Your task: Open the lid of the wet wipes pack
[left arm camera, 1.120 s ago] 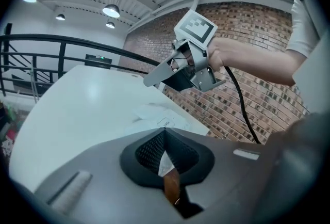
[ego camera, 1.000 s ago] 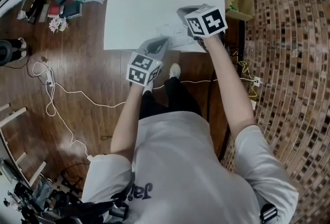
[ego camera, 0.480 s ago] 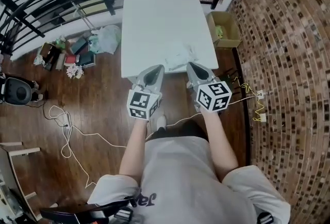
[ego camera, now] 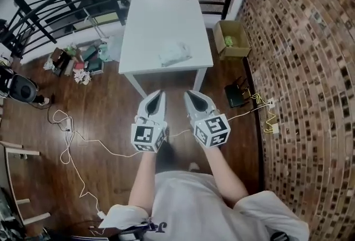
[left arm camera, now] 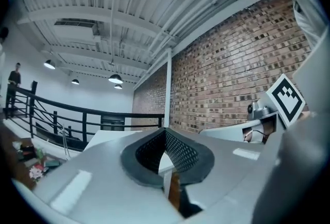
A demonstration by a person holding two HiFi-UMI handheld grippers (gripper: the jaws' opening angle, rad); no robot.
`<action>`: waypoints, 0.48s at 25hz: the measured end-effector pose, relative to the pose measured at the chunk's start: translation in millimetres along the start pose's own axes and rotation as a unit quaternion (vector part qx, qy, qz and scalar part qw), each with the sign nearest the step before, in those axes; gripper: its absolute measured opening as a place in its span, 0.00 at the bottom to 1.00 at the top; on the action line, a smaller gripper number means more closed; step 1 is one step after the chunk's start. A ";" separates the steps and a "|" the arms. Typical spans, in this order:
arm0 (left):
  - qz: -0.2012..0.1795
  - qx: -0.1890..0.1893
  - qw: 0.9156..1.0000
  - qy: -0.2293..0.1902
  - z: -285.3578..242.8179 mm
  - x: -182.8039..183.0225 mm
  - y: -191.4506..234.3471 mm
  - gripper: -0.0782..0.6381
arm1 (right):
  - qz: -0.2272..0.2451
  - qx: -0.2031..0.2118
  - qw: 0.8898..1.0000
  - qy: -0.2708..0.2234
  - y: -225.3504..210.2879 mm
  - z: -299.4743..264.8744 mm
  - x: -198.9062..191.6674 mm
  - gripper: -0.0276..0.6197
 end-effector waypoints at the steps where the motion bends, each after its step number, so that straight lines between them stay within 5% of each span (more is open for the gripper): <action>1: -0.001 0.004 1.000 0.002 13.2 -1.9 -19.0 0.13 | -0.020 0.006 1.000 0.014 1.6 17.9 -12.8 0.03; 4: -0.004 0.009 1.000 0.017 43.6 3.7 -60.0 0.13 | -0.050 0.010 0.998 0.034 9.6 58.3 -31.3 0.03; 8: -0.012 0.017 1.000 0.006 71.9 29.2 -82.1 0.13 | 0.002 0.028 1.000 0.003 34.4 93.6 -15.8 0.03; 12: -0.024 -0.003 1.000 -0.013 81.6 44.5 -86.5 0.13 | 0.003 0.007 1.000 -0.018 45.2 107.0 3.6 0.03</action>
Point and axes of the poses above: the fingertips, and each gripper's own axes: z backward along the fingers, y to its left, x out of its top, the point moved 6 cm from there along z, backward along the fingers, and after that the axes turned 7 degrees about -z, right-handed, at the moved point
